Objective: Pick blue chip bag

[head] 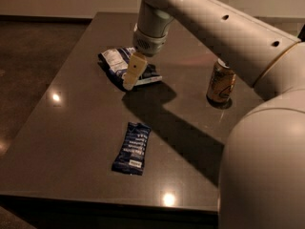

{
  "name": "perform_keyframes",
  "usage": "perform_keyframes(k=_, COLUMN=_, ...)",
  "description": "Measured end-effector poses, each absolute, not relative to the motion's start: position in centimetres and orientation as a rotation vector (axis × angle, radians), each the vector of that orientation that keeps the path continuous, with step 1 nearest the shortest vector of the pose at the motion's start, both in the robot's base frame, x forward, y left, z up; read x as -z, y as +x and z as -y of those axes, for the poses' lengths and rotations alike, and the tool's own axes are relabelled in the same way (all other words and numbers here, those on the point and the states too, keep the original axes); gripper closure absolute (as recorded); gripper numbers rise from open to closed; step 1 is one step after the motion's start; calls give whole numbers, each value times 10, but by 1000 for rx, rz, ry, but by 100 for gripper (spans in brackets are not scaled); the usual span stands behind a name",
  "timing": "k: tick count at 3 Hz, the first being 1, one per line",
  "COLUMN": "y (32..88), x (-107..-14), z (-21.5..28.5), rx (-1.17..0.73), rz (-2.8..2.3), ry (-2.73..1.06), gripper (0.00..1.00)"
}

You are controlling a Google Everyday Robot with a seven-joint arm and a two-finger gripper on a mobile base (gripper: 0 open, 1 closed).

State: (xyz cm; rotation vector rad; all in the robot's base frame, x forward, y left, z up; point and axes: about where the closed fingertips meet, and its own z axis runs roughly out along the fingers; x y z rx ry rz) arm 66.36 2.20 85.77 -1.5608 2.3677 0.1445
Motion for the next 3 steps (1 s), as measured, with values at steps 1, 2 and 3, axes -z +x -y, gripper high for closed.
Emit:
perform_keyframes(k=1, y=666, x=-852, z=-34, rx=-151, rz=-2364, ry=-1588, gripper=0)
perform_keyframes(k=2, y=668, x=-849, z=-41, rx=-149, rz=-2369, ry=-1621, gripper=13)
perform_keyframes(k=3, y=667, x=-850, z=-43, rx=-166, rz=-2376, ry=-1643, gripper=36)
